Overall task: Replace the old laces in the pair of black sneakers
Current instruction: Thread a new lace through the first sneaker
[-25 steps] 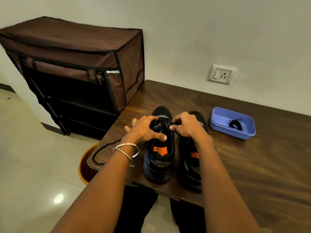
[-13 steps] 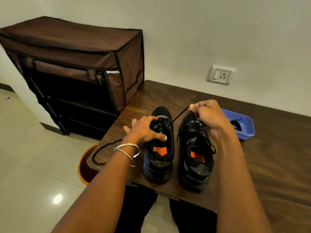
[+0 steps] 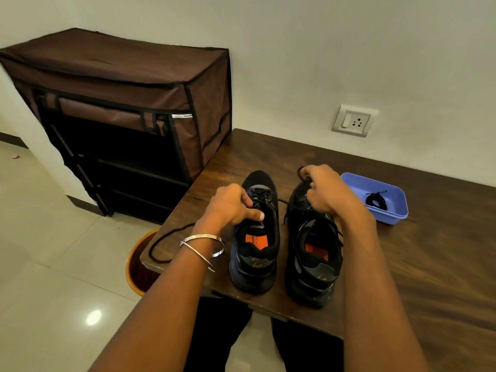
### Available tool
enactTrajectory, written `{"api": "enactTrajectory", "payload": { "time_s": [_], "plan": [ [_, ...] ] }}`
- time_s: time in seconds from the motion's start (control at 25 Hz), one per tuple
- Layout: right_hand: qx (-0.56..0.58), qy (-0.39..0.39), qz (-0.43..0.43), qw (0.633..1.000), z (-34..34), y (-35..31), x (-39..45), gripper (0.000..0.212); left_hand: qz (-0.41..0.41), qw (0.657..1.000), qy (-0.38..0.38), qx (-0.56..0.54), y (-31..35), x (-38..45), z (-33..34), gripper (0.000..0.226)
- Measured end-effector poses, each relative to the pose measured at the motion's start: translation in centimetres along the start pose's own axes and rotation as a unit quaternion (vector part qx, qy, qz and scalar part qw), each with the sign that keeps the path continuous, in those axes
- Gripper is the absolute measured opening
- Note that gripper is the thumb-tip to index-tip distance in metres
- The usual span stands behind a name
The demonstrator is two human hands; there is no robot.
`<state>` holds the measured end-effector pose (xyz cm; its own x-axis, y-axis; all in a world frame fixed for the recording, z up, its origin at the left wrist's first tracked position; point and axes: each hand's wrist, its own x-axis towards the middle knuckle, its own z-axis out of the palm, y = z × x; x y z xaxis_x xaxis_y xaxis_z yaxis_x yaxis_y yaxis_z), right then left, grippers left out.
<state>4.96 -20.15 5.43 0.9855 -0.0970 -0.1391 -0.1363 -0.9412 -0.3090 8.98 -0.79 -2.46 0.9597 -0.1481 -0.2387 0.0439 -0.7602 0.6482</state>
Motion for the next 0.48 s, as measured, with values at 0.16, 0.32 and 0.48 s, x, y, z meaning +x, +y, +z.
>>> {"api": "enactTrajectory", "payload": {
  "time_s": [0.16,0.32,0.48],
  "plan": [
    [0.258,0.032,0.005,0.966,0.0,-0.9,0.0,0.032,-0.015,1.0,0.007,0.014,0.0,-0.1,0.7,0.043],
    [0.325,0.182,-0.036,0.927,-0.1,-1.7,0.5,0.019,-0.015,1.0,0.014,0.014,-0.1,0.0,0.5,0.044],
    [0.111,0.03,-0.117,0.987,2.8,-2.5,0.8,0.03,-0.012,0.999,0.015,0.028,-0.3,0.0,0.4,0.04]
  ]
}}
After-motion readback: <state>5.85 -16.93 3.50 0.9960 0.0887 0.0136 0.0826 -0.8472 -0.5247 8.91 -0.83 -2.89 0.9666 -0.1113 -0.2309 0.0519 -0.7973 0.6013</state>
